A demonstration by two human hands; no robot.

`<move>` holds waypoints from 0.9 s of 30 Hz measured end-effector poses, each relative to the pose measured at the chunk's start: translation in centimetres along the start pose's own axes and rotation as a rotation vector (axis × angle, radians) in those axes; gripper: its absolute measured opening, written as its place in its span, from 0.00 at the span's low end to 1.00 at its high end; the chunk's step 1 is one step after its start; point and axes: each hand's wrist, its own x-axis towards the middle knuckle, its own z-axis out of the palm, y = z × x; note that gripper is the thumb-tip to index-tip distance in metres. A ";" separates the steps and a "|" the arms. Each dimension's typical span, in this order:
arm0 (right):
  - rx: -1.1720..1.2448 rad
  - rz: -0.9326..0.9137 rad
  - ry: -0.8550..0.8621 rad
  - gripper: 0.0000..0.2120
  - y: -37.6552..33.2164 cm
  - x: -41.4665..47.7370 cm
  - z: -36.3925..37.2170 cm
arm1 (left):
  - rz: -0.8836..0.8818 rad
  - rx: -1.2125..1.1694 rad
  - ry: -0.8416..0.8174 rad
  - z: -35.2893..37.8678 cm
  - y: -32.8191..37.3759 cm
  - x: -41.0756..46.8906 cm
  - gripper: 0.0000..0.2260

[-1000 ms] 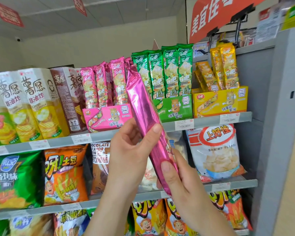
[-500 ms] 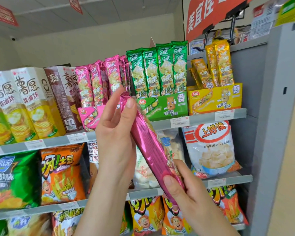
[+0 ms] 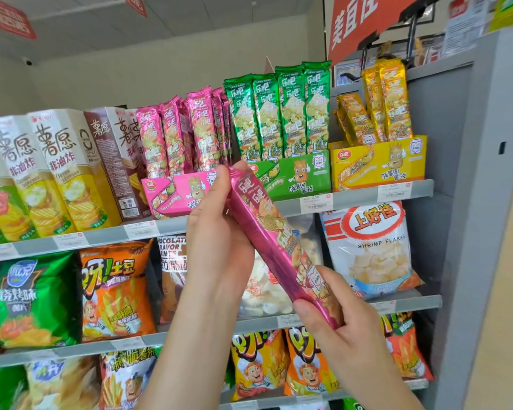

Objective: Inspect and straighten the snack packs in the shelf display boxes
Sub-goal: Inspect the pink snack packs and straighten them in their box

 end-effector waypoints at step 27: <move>0.204 0.098 -0.075 0.20 0.3 -1.4 -0.5 | -0.005 -0.090 0.033 -1.3 1.4 0.8 0.09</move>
